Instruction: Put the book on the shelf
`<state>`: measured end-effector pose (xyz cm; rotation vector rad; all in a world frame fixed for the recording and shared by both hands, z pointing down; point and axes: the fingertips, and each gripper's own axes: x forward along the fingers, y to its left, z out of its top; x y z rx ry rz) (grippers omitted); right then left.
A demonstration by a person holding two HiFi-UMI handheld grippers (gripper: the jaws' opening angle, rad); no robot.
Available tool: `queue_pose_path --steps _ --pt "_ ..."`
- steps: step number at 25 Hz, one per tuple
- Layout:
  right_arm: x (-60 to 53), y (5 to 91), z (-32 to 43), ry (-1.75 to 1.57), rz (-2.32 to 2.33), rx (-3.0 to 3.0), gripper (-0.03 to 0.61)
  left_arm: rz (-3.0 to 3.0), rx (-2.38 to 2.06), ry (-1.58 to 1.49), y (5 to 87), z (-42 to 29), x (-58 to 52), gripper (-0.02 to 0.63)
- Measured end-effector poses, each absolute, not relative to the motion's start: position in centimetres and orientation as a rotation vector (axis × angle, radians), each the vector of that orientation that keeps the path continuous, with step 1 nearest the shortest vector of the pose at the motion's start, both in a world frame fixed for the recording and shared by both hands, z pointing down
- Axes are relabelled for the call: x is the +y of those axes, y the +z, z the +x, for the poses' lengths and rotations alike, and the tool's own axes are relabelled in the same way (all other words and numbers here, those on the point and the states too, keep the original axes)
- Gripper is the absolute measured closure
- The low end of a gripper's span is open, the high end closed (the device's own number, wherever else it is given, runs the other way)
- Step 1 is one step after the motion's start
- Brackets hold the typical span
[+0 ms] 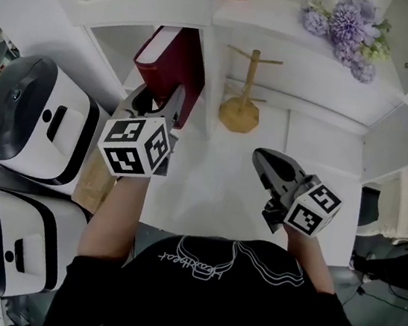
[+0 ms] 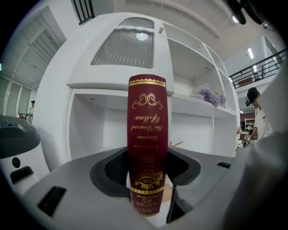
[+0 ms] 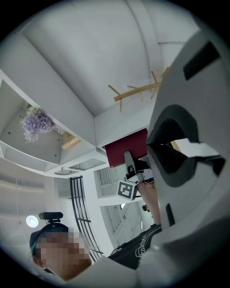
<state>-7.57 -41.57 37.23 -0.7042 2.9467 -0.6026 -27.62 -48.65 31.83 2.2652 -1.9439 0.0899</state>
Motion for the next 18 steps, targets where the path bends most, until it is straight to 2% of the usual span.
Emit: queue_pose_path --steps 18 --pt "-44.5 37.6 -6.0 -0.609 -0.84 2.909 0.572 2.283 -1.987 0.067 31.8 -27.6 -54.5 0.405"
